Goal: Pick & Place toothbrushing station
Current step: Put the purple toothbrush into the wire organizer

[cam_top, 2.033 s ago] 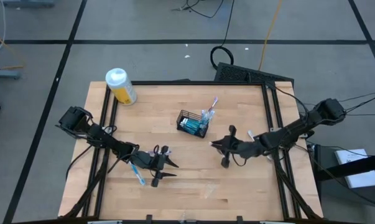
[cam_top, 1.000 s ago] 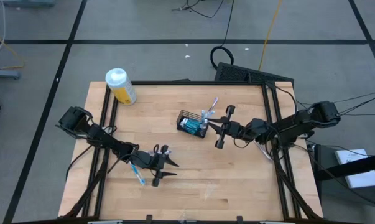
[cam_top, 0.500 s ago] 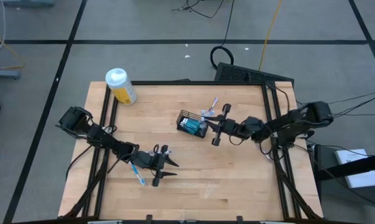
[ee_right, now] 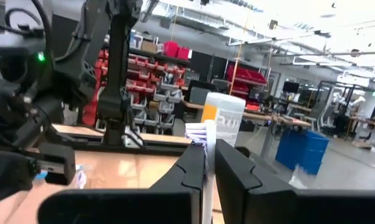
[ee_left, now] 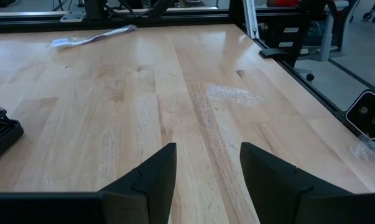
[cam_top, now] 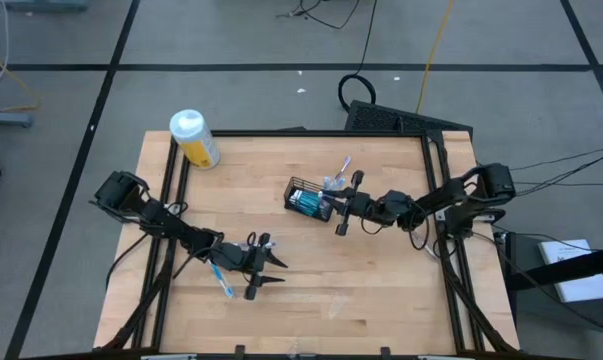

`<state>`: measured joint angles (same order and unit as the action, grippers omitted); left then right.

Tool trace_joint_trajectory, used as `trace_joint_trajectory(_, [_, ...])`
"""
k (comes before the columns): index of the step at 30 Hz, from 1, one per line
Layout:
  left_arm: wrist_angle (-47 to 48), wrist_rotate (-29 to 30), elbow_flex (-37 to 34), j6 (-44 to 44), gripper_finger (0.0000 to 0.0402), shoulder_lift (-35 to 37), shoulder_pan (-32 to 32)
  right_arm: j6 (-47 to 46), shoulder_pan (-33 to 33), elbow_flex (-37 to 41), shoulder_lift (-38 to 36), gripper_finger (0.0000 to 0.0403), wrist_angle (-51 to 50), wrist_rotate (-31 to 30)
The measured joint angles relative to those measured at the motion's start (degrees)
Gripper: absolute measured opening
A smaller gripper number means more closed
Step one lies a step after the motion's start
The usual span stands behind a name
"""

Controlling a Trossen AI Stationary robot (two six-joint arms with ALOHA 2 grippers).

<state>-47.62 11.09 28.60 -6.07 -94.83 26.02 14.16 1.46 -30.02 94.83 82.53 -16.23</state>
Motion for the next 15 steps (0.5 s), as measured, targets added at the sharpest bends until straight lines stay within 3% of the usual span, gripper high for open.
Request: trace_joint_trajectory(15, [0.7, 0.0, 0.0, -0.1, 0.0182, 0.0, 0.0, -3.0, 0.0, 0.0, 0.9, 0.0011, -4.1, -1.5])
